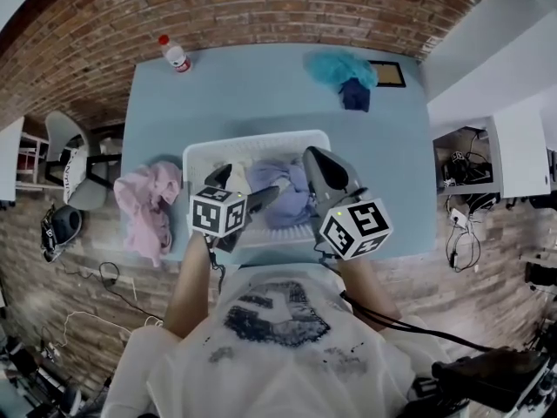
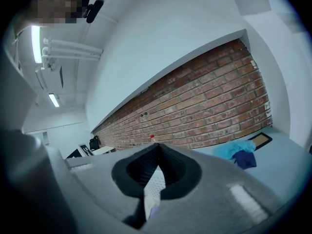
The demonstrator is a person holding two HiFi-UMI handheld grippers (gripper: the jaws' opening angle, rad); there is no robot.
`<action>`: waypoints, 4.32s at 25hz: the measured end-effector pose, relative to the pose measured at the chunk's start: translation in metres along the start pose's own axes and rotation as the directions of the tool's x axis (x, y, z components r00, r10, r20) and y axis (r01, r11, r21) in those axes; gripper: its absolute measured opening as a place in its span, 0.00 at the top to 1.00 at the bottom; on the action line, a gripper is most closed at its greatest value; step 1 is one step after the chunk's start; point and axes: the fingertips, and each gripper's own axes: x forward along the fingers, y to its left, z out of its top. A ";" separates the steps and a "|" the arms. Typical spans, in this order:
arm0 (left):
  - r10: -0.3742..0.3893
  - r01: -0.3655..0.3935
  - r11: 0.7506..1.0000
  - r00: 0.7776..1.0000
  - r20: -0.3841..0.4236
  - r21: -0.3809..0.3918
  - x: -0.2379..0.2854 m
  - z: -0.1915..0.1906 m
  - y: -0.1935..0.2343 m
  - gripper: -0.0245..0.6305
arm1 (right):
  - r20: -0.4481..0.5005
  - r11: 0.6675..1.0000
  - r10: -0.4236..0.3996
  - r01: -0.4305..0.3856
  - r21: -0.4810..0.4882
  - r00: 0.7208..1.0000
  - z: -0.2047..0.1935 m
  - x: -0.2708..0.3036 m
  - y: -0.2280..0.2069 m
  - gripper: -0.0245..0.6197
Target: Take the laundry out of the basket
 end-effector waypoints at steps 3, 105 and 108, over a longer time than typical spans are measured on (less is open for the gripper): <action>-0.025 0.025 1.000 0.998 -0.064 -0.004 0.013 -0.015 0.004 0.10 | -0.007 1.000 -0.007 0.007 0.013 1.000 -0.005 0.002 -0.005 0.96; -0.065 0.136 0.983 0.888 -0.456 0.125 0.146 -0.079 -0.042 0.65 | -0.030 0.985 -0.141 0.144 0.097 0.990 -0.021 -0.038 -0.086 0.96; -0.055 0.118 0.984 0.909 -0.413 0.130 0.134 -0.067 -0.043 0.65 | -0.022 0.988 -0.128 0.130 0.090 0.992 -0.019 -0.043 -0.079 0.97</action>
